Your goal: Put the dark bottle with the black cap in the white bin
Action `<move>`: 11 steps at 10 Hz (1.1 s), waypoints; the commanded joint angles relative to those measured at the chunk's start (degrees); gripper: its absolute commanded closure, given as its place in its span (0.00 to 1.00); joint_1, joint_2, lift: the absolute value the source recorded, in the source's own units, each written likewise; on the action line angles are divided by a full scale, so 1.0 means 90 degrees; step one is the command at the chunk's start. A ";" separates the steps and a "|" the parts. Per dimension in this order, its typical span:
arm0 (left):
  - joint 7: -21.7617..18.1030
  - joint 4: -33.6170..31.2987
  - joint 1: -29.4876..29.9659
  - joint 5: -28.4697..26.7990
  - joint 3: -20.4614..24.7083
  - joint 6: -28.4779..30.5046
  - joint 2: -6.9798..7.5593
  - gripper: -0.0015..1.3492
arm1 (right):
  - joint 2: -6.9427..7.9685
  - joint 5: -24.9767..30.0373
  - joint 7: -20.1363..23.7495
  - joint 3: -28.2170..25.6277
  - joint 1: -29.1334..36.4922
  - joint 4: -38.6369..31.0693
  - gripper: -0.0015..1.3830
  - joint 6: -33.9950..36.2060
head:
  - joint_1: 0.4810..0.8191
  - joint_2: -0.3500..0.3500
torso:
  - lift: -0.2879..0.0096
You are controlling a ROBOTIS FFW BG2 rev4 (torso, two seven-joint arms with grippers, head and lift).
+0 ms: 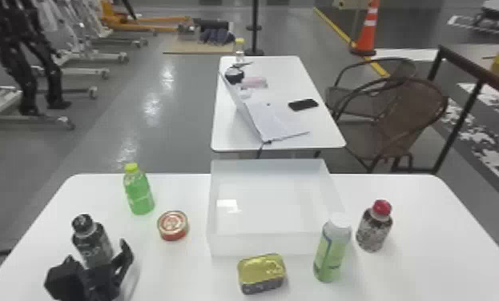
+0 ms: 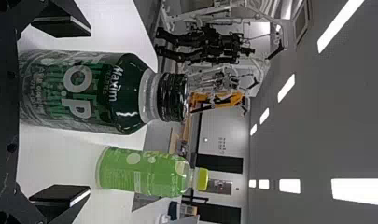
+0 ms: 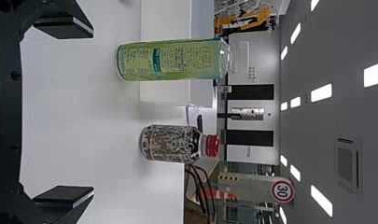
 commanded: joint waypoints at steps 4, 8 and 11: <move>0.0446 0.0450 -0.0350 -0.0193 0.0049 0.0183 -0.0017 0.16 | 0.0000 -0.0022 0.0000 0.0001 -0.0009 0.0019 0.08 0.0000 | 0.20 0.50 | 0.63; 0.0612 0.0460 -0.0438 -0.0701 0.0185 0.0202 -0.0017 0.59 | 0.0000 -0.0031 0.0000 0.0001 -0.0019 0.0028 0.08 0.0000 | 0.20 0.50 | 0.63; 0.0642 -0.0136 -0.0077 -0.0672 0.0117 0.0075 -0.0017 0.60 | 0.0000 -0.0031 0.0000 0.0001 -0.0019 0.0028 0.08 0.0000 | 0.20 0.50 | 0.63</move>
